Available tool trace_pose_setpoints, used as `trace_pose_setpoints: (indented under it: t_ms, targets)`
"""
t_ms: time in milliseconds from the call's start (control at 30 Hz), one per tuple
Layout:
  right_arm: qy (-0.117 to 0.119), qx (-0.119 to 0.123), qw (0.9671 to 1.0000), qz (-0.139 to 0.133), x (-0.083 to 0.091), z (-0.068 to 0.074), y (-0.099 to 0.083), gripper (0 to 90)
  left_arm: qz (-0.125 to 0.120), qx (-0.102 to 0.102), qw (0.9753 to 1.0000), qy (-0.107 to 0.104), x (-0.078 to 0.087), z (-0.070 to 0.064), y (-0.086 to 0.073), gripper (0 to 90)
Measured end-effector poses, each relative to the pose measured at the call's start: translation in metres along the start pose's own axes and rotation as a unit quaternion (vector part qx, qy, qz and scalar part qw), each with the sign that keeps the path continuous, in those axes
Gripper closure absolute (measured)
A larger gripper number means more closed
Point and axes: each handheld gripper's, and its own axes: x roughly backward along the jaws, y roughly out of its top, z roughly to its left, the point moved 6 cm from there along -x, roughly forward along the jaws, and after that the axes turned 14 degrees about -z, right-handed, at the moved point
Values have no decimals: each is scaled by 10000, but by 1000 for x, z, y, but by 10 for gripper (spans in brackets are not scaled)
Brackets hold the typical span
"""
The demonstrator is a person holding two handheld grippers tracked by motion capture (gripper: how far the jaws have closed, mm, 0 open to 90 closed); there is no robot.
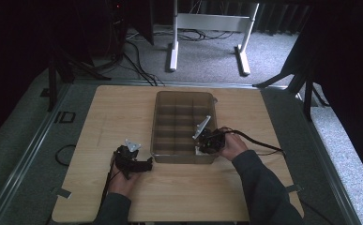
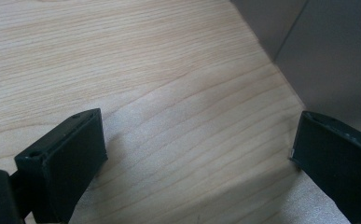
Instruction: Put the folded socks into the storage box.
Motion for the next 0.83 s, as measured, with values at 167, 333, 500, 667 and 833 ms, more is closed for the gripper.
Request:
trace_pose_setpoints:
  t_ms: [167, 333, 500, 667, 833]
  targets:
    - [-145, -188, 9984, -522, 18, -5, 1, 869, -1, 0, 10000, 0, 0, 0, 0, 29]
    - [-357, -601, 9922, -1035, 27, -17, -5, 860, 3, -4, 10000, -2, 0, 0, 0, 29]
    - [-652, -872, 9836, -1435, 36, -22, -12, 841, 4, -5, 10000, -2, 0, 0, 0, 29]
    - [-891, -1123, 9735, -1783, 48, -23, -19, 824, 7, -7, 10000, -3, 0, 0, 0, 29]
    - [-1230, -1320, 9618, -2057, 59, -26, -33, 813, -1, 1, 10000, -3, 0, 0, 0, 29]
